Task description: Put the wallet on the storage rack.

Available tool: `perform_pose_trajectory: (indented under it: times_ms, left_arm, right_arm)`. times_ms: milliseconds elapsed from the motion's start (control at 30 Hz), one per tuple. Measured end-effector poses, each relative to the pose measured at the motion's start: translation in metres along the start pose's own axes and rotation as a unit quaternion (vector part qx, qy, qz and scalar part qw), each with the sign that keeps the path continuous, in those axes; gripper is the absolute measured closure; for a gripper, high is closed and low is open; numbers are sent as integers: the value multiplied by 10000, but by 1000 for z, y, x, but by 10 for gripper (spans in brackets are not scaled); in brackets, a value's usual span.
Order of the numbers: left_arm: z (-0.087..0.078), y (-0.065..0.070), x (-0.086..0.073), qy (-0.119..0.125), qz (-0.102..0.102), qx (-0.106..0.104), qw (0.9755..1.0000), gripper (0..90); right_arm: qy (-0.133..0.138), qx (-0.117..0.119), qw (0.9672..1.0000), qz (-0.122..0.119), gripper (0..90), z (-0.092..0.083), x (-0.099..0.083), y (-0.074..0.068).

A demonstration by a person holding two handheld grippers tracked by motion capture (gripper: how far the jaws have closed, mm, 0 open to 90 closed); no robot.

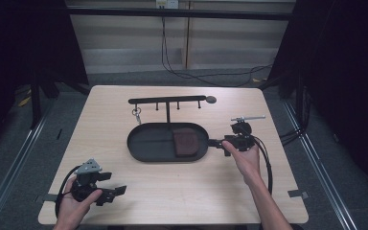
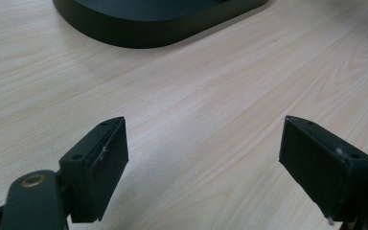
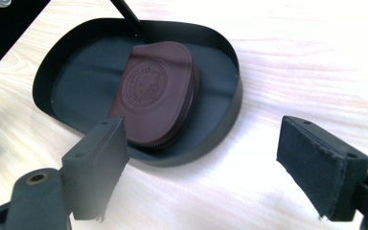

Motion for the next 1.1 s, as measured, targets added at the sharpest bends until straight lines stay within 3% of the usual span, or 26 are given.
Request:
perform_pose_trajectory:
  times_ms: [567,967,1100]
  left_arm:
    - [0,-2,0,-16,-98,51,9999,194]
    - [0,-1,0,16,-51,42,10000,190]
    - [1,-1,0,-30,-15,47,10000,190]
  right_arm:
    - [79,-129,9999,32,178,-38,-59,4]
    - [118,-460,9987,-186,184,-65,-97,7]
    - [118,-485,9988,-25,170,-67,-111,15]
Point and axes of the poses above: each handheld gripper's, and its own axes: z roughly forward along the jaws, x roughly out of its top, y roughly to its right, the point moved 7 cm from there along z, roughly forward along the jaws, and after that the axes turned 7 degrees about -z, right-handed, at the moved point
